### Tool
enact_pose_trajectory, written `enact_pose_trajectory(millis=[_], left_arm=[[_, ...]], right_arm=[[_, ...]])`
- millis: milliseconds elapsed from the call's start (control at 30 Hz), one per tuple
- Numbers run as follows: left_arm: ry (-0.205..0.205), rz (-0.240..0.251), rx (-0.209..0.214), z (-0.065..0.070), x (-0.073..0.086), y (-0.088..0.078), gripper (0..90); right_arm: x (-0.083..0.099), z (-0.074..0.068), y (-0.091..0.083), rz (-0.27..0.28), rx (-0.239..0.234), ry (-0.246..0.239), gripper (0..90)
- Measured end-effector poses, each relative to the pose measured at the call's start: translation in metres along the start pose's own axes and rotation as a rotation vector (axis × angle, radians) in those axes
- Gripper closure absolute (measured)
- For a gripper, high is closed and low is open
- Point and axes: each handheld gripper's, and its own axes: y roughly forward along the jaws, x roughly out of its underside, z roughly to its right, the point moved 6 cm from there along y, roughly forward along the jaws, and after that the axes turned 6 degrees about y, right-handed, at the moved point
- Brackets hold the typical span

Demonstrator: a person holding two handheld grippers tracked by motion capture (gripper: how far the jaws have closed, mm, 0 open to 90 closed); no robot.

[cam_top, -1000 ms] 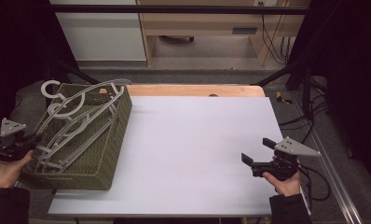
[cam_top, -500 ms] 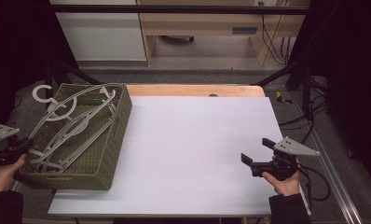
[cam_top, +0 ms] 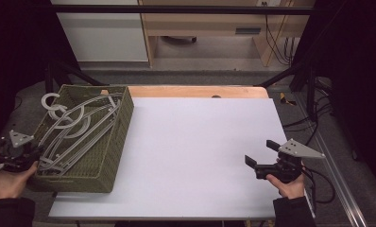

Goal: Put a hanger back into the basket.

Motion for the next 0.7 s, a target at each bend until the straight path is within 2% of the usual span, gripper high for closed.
enact_pose_trajectory(millis=[67, 133, 200, 267, 300, 367, 433, 500, 533, 633, 700], left_arm=[[-0.039, 0.012, 0.061, 0.007, 0.001, 0.004, 82.0], [-0.034, 0.010, 0.054, 0.010, 0.001, 0.002, 81.8], [-0.054, 0.004, 0.089, 0.011, 0.002, 0.002, 81.4], [-0.050, -0.006, 0.102, 0.011, 0.004, 0.000, 80.7], [-0.064, -0.005, 0.108, 0.012, 0.005, -0.001, 79.3], [-0.080, 0.020, 0.116, 0.011, 0.004, -0.005, 74.8], [-0.126, 0.068, 0.177, 0.014, 0.000, -0.012, 71.8], [-0.132, 0.102, 0.192, 0.018, -0.007, -0.020, 67.9], [-0.135, 0.123, 0.213, 0.022, -0.011, -0.023, 66.0], [-0.150, 0.195, 0.263, 0.036, -0.025, -0.034, 59.8], [-0.145, 0.235, 0.293, 0.046, -0.034, -0.039, 54.4]], right_arm=[[0.000, 0.000, 0.000, 0.000, -0.001, -0.004, 1.1], [0.000, 0.000, 0.000, 0.002, 0.000, -0.001, 1.1], [0.000, 0.000, 0.000, -0.001, 0.002, -0.001, 1.1], [0.000, 0.000, 0.000, -0.003, -0.002, -0.005, 1.1], [0.000, -0.001, 0.000, -0.001, -0.003, -0.006, 1.0], [0.000, 0.000, 0.000, 0.001, -0.002, -0.004, 1.1], [0.000, 0.000, 0.000, 0.000, 0.000, -0.005, 1.1], [0.000, -0.001, 0.000, 0.002, -0.003, -0.004, 1.1], [0.000, -0.001, 0.000, 0.002, -0.003, -0.004, 1.1], [0.000, -0.001, 0.000, 0.002, -0.003, -0.002, 1.1], [0.000, -0.001, -0.001, 0.004, -0.003, 0.000, 1.1]])
